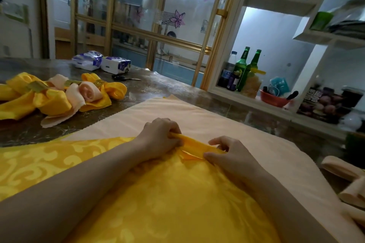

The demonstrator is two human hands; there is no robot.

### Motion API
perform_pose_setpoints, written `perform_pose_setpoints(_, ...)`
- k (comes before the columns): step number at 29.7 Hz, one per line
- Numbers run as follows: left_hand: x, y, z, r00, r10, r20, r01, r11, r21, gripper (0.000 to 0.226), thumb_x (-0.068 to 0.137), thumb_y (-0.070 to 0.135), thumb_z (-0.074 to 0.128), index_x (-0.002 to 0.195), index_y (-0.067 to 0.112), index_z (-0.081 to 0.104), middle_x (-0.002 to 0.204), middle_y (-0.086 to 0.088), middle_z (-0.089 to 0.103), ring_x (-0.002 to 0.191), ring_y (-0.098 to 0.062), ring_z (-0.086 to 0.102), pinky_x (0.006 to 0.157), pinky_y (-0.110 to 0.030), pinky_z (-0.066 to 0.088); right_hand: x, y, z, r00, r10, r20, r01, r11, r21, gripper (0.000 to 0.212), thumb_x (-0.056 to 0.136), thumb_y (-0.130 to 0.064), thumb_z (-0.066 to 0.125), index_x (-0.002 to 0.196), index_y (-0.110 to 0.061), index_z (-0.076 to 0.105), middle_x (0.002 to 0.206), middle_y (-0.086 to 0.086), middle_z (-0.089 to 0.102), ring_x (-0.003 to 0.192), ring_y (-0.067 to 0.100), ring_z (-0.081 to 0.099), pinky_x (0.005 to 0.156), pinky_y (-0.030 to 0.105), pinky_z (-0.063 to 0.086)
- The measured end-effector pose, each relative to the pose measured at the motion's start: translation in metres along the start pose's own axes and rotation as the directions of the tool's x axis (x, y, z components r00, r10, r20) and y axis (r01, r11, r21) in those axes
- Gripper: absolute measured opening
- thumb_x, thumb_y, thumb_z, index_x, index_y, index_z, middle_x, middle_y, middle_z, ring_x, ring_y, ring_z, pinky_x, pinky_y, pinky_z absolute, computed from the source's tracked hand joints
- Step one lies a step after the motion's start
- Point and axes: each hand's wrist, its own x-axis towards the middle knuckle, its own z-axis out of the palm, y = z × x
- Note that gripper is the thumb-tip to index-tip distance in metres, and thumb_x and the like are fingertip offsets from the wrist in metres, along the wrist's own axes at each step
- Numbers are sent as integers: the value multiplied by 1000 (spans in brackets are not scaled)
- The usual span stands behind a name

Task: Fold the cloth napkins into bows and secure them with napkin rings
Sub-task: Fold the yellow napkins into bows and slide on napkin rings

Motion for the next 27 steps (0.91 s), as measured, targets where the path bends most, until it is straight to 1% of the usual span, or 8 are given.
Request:
perform_pose_setpoints(3,0,1,1,998,43,-34,-42,998,42,21,88,27,62,106,17,64,111,0,60,105,-19,52,94,-35,40,0,-4,2,998,-61,11,61,998,-28,13,86,-25,66,94,-30,56,93,-10,54,85,8,53,67,14,44)
perform_pose_setpoints(5,0,1,2,997,62,-46,-59,996,60,18,90,23,59,107,17,62,112,1,60,107,-18,52,93,-34,39,-1,-5,5,989,-142,-47,136,985,-102,10,87,-20,63,89,-28,57,88,-10,55,82,8,53,67,13,45)
perform_pose_setpoints(8,-1,3,2,994,101,-51,-96,991,94,22,90,18,54,112,21,60,116,3,60,110,-17,52,97,-35,38,-3,-5,12,959,-237,-153,199,953,-229,10,84,-18,62,85,-27,56,86,-7,58,82,10,55,79,28,52)
perform_pose_setpoints(13,-4,8,0,994,103,26,-105,990,97,39,85,39,64,121,25,58,124,5,56,116,-15,47,102,-38,35,-4,-6,17,952,-248,-182,199,947,-252,10,87,-20,59,93,-28,56,97,-3,62,91,14,56,89,37,50)
perform_pose_setpoints(19,-3,10,3,989,149,-11,-145,975,168,22,92,25,54,113,20,61,117,1,56,112,-17,48,94,-33,30,-5,-11,15,963,-231,-135,205,961,-183,12,82,-34,66,87,-37,56,93,-11,61,94,13,56,93,43,47)
perform_pose_setpoints(23,-5,11,3,983,177,-50,-168,973,158,19,91,15,51,108,21,57,115,2,55,110,-17,48,91,-31,28,-7,-13,18,935,-285,-212,245,949,-197,23,81,-14,66,76,-33,53,82,-10,57,82,11,55,85,39,51)
perform_pose_setpoints(25,-6,12,1,982,183,-46,-174,973,152,22,87,10,51,105,21,58,114,2,54,110,-16,46,91,-30,27,-9,-13,19,912,-328,-244,270,931,-245,25,79,-9,64,73,-30,51,79,-8,55,79,12,53,82,40,50)
perform_pose_setpoints(27,-8,14,-1,982,186,-28,-179,971,161,22,83,13,54,103,20,61,114,1,53,111,-15,44,92,-30,25,-11,-14,21,894,-377,-243,293,902,-318,24,80,-6,62,73,-26,50,79,-6,53,79,15,52,82,39,48)
